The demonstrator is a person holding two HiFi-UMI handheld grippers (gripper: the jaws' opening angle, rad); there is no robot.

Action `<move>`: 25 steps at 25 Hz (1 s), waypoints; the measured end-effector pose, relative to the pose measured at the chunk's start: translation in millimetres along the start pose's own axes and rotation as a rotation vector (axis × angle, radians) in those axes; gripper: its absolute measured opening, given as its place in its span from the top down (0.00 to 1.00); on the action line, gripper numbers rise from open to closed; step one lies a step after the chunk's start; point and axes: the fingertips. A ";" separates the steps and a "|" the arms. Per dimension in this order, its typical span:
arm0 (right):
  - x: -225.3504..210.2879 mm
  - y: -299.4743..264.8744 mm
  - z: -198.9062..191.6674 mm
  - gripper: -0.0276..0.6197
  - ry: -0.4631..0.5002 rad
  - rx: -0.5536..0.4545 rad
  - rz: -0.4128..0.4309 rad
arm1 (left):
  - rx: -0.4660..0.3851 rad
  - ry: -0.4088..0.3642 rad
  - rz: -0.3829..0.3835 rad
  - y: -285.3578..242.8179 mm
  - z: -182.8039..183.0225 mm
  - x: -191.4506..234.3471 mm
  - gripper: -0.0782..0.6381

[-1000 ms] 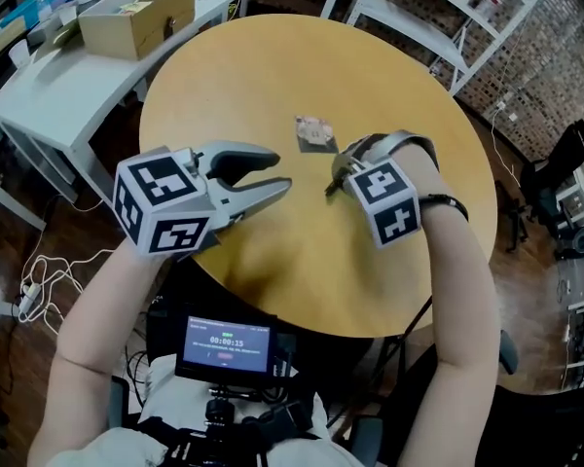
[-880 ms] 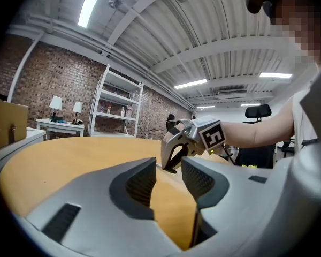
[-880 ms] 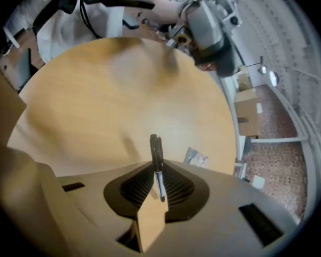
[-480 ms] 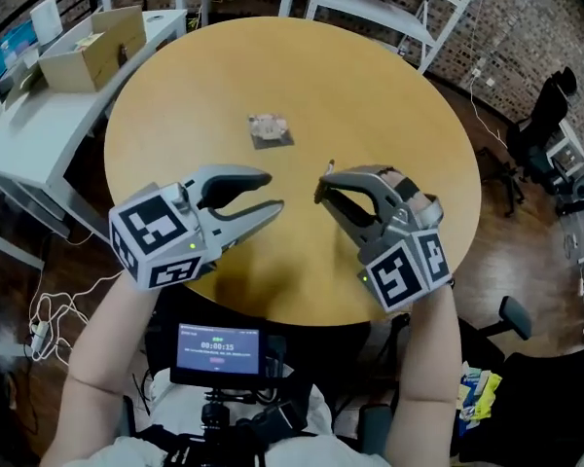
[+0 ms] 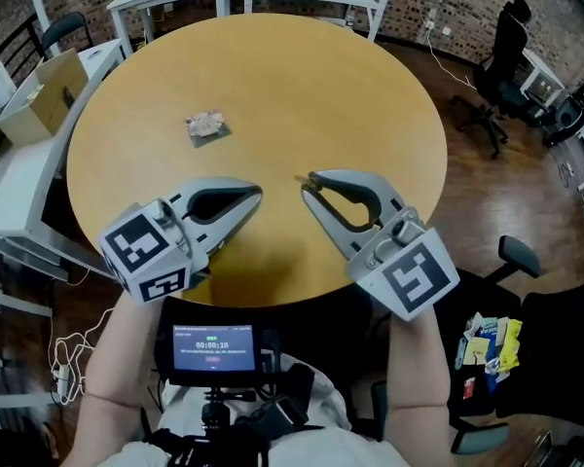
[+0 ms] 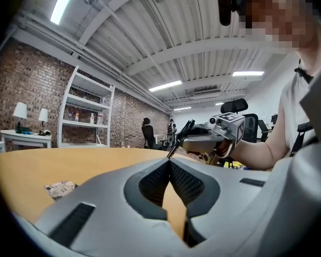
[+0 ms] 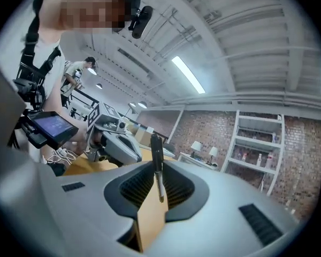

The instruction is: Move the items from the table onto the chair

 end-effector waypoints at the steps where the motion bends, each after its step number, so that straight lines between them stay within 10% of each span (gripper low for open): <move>1: -1.1 5.8 -1.1 0.87 -0.016 -0.001 -0.013 | -0.002 0.001 -0.009 -4.6 0.5 -3.9 0.88; 25: -48.3 190.7 -45.4 0.87 -0.167 -0.002 -0.394 | -0.016 0.047 -0.381 -162.1 15.3 -142.6 0.88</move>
Point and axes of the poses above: the fingertips, and each gripper's own axes: y backward along the fingers, x to its left, z out of its top
